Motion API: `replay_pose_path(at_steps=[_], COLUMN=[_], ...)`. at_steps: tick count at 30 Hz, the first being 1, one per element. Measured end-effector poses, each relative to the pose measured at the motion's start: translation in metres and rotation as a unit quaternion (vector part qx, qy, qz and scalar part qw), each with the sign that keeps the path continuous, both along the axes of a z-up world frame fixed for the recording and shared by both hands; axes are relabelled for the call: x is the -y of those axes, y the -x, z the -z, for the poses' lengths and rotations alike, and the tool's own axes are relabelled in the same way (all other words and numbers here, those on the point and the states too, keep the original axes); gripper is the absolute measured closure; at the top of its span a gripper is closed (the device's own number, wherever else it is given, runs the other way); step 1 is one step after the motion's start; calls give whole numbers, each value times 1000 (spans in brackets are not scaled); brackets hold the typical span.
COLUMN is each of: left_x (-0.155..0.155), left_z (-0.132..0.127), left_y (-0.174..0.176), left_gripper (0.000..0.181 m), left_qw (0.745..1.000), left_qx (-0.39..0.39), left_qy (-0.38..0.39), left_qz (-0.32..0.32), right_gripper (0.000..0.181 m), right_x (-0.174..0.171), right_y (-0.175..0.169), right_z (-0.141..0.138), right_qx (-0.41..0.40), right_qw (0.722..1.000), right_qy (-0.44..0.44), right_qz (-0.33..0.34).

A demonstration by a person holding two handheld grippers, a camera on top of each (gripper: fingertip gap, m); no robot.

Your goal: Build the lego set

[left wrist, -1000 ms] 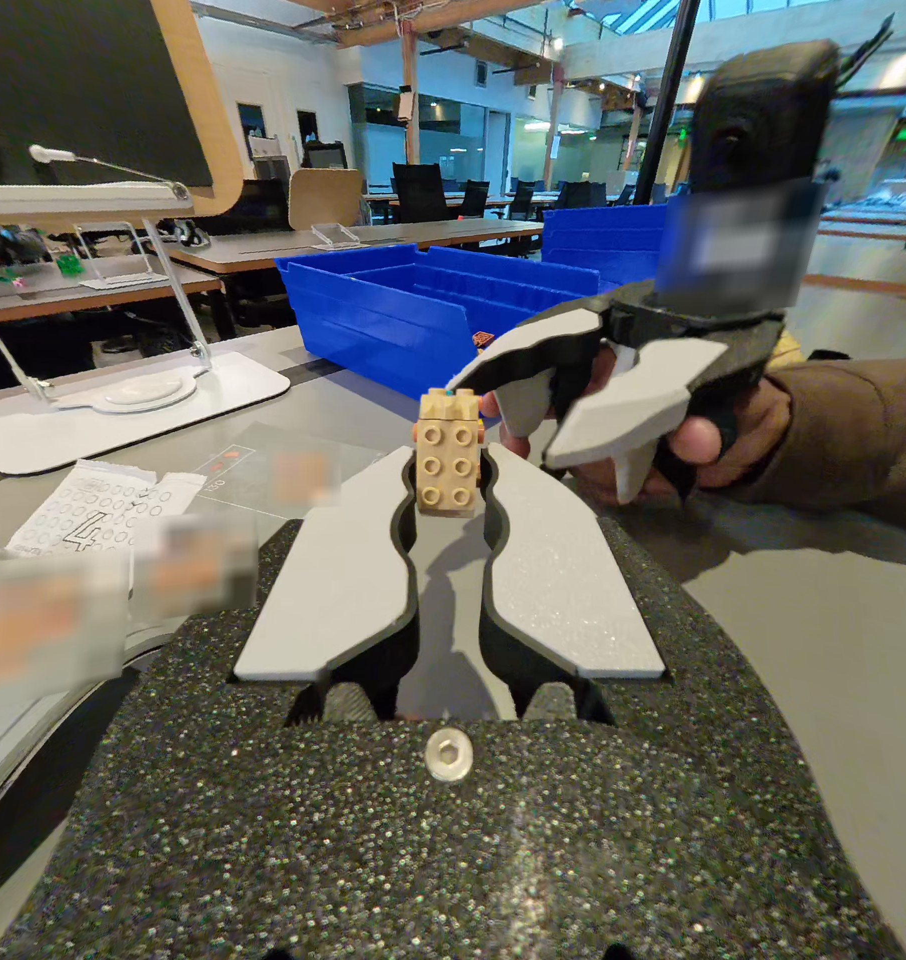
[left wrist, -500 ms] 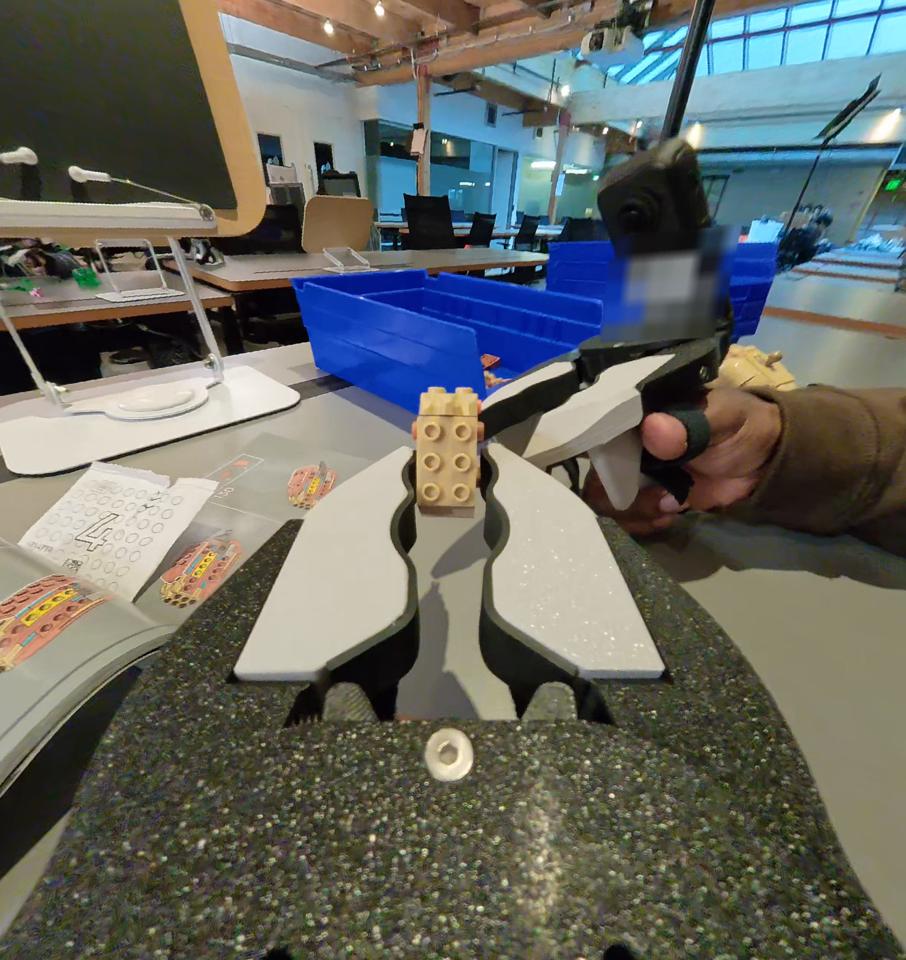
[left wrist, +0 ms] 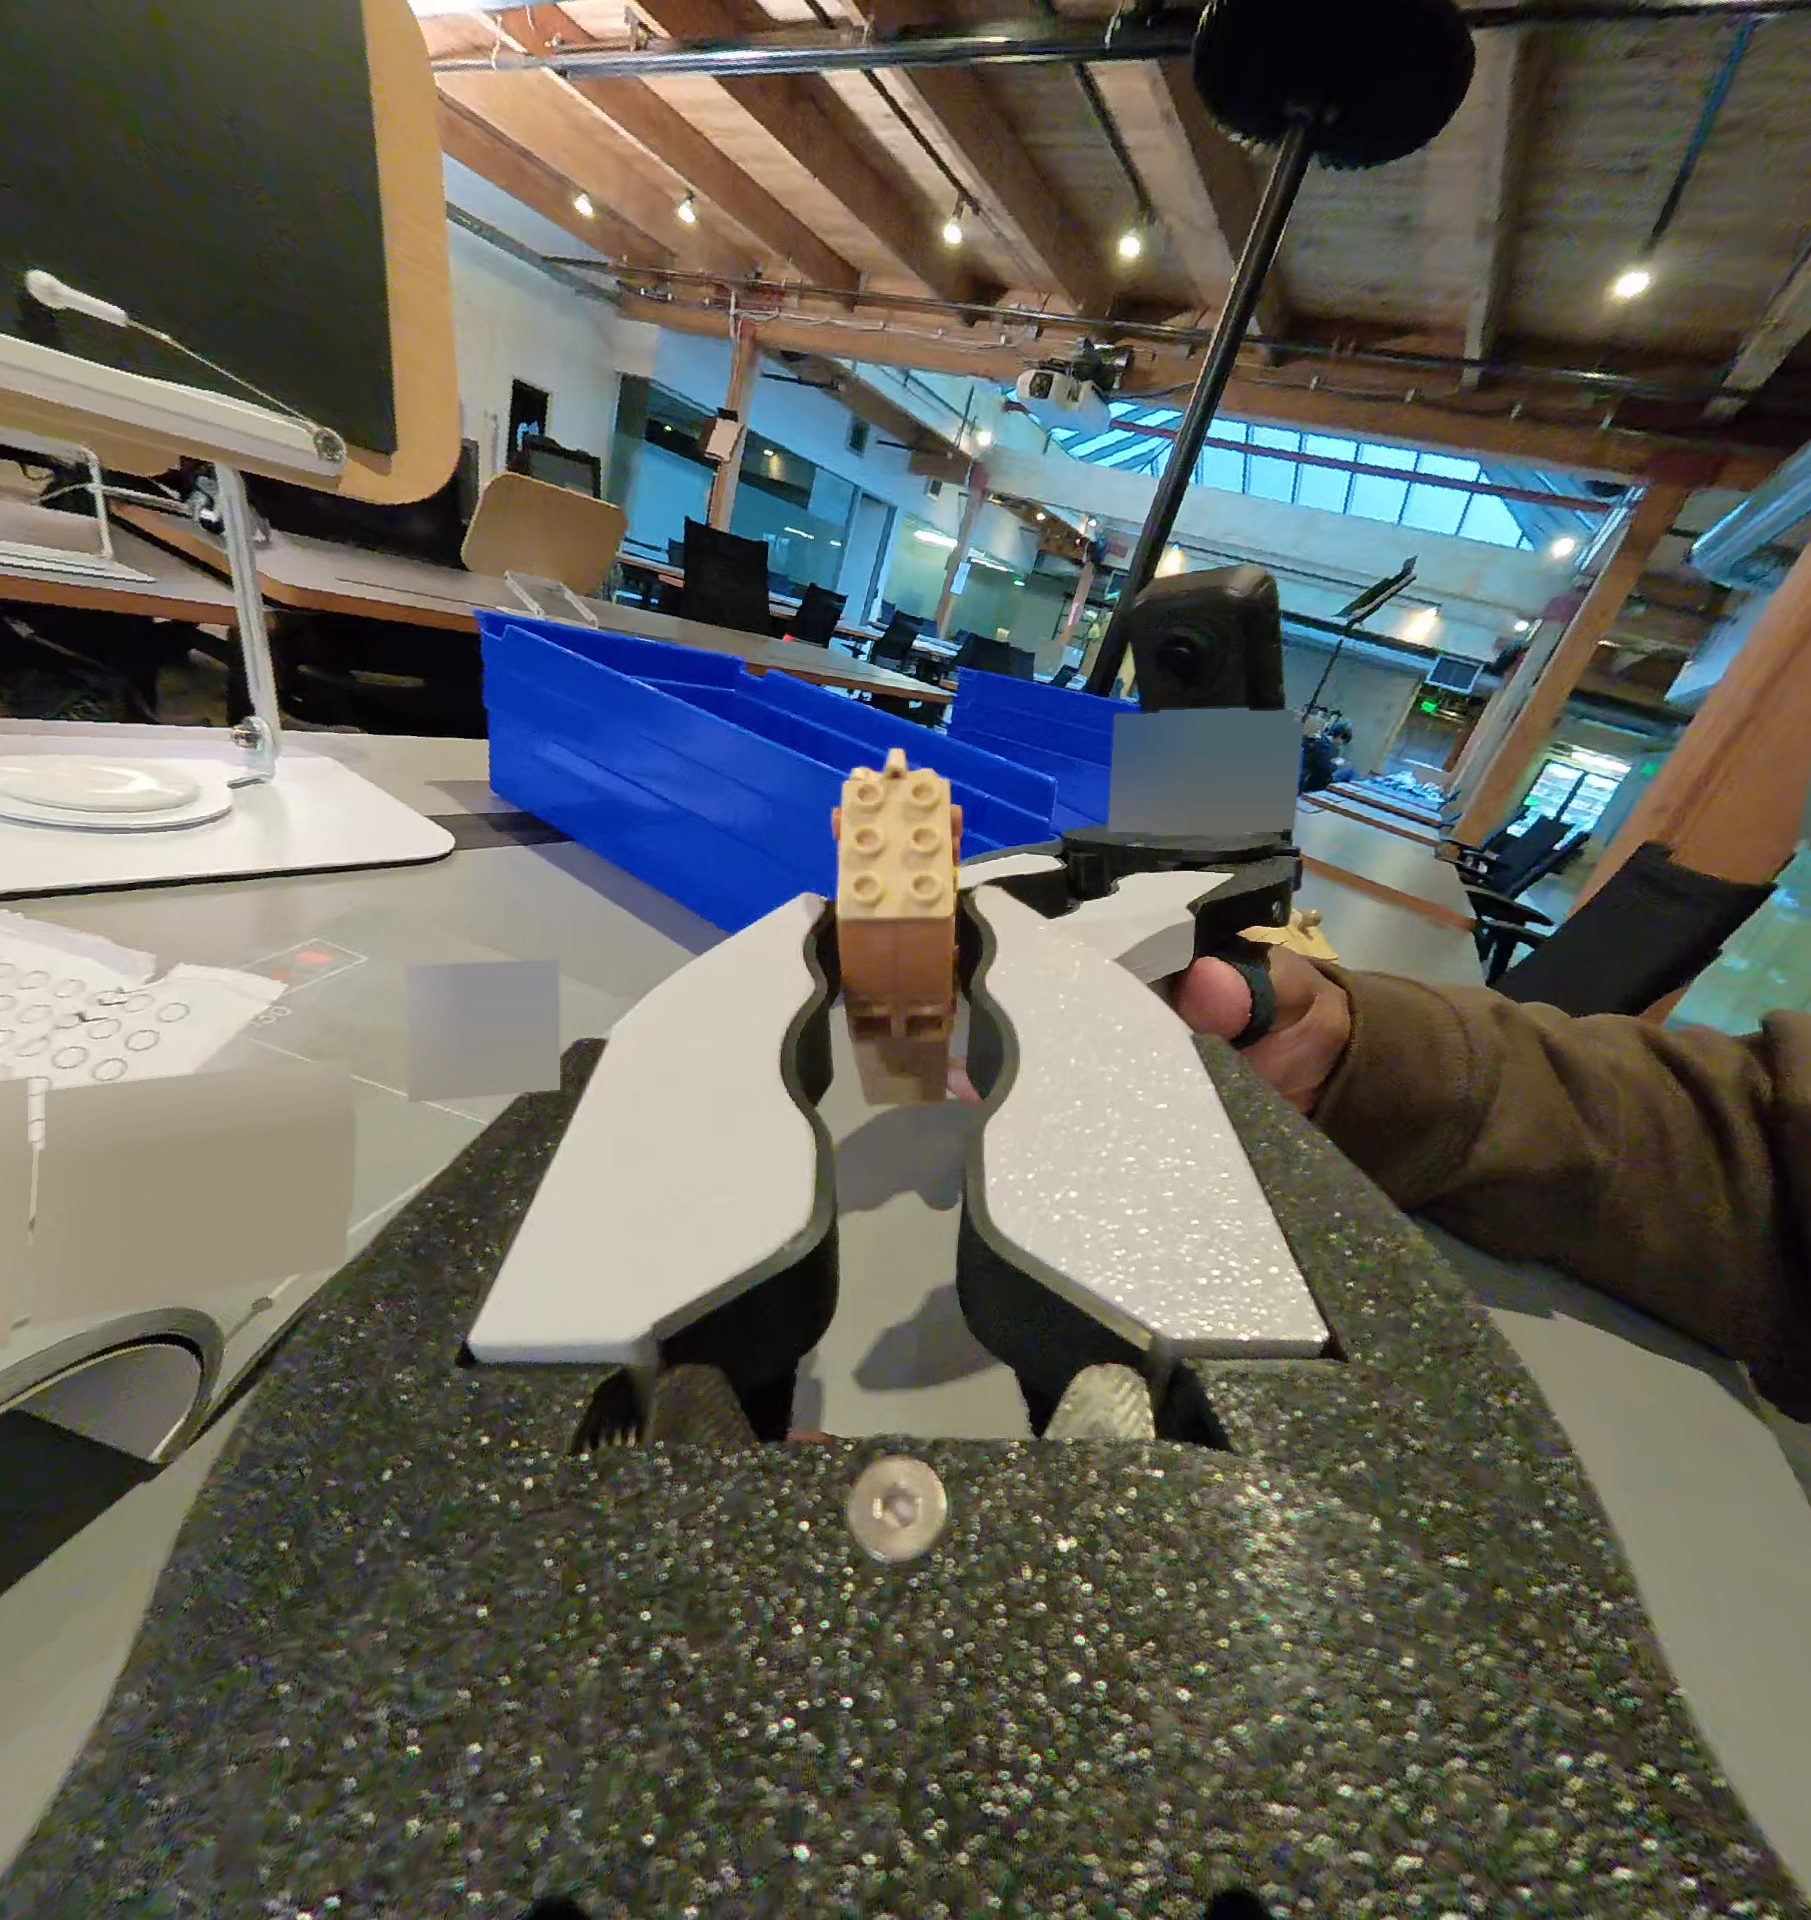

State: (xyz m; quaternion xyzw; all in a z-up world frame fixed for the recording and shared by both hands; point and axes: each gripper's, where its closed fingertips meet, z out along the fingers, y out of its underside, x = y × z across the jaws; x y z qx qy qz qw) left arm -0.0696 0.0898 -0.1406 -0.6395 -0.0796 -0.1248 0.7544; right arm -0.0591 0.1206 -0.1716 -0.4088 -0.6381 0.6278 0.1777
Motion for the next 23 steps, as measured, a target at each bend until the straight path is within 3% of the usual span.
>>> replay_pose_path(at_steps=[10,23], left_x=[1,4], left_z=[-3,-8], left_y=[-5,-2], left_gripper=[160,159], left_qw=[999,999], left_qx=[24,30], left_qy=[-15,-35], left_qz=[31,21], right_gripper=[136,137], right_x=[6,13], right_y=[-2,-5], right_z=[0,2], right_qx=[1,2], right_qw=[1000,1000], right_qy=[3,5], right_qz=[-12,-29])
